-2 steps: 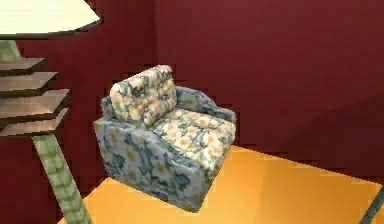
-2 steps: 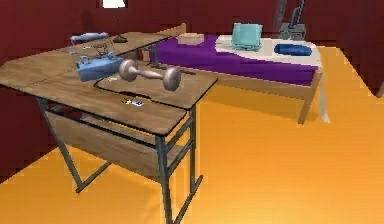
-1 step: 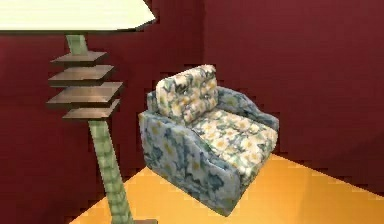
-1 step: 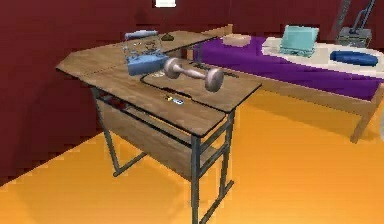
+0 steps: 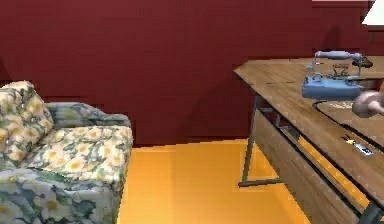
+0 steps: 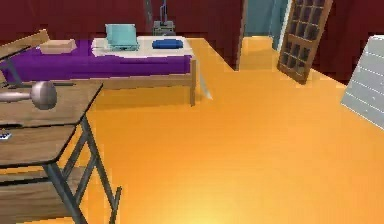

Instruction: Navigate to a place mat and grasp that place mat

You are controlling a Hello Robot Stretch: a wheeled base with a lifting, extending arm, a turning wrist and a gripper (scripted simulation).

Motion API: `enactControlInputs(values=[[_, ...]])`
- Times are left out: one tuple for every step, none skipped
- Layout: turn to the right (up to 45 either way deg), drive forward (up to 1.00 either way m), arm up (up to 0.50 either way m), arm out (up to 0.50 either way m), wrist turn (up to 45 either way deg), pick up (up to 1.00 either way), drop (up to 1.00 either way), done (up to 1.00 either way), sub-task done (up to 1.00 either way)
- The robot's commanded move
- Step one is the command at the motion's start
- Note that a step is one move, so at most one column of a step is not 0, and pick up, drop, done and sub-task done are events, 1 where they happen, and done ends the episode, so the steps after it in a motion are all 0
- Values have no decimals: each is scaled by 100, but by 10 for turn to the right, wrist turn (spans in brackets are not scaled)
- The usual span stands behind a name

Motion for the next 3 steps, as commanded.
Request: enactControlInputs(values=[[450, 0, 0, 0, 0, 0, 0, 0, 0], [300, 0, 0, 0, 0, 0, 0, 0, 0], [0, 100, 0, 0, 0, 0, 0, 0, 0]])
